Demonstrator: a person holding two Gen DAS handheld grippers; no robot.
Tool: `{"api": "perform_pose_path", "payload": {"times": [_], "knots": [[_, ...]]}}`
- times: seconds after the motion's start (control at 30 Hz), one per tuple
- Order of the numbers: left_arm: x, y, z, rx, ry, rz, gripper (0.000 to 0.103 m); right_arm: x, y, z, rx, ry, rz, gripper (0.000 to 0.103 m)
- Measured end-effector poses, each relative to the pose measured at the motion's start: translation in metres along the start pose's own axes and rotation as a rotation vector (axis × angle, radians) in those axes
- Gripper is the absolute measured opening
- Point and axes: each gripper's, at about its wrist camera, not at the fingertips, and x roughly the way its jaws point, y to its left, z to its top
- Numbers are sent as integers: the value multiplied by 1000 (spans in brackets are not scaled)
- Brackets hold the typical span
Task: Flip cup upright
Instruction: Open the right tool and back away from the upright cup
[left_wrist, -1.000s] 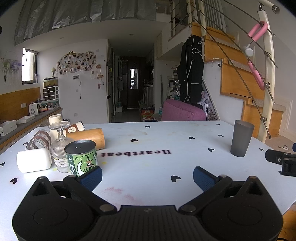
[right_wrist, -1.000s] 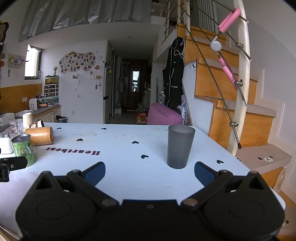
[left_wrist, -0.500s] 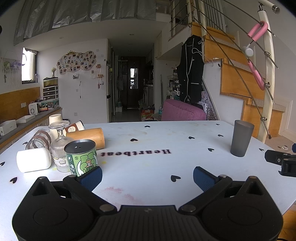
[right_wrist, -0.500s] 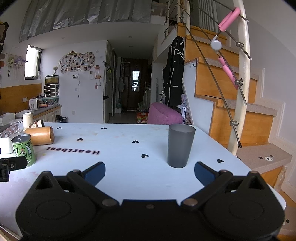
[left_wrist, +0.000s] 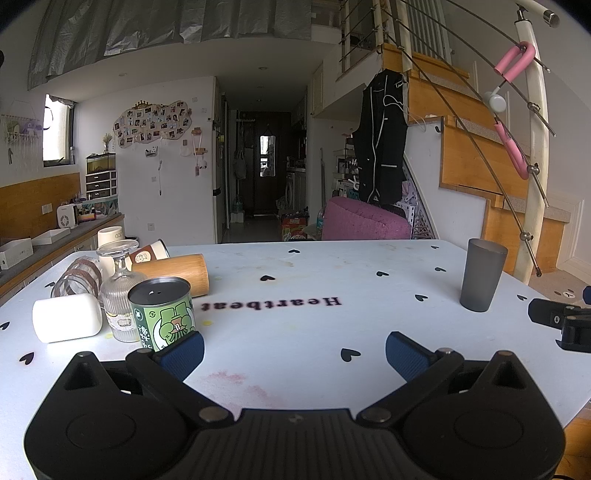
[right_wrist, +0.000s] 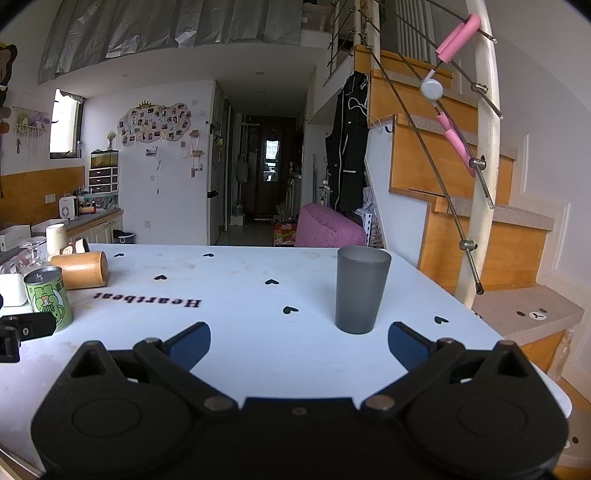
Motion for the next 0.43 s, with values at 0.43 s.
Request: {"api": "perform_pose_path", "payload": {"times": [0.43], "knots": [[0,-1,0,0,1,0,103,0,2,-2,-5,-2,3,103]]}}
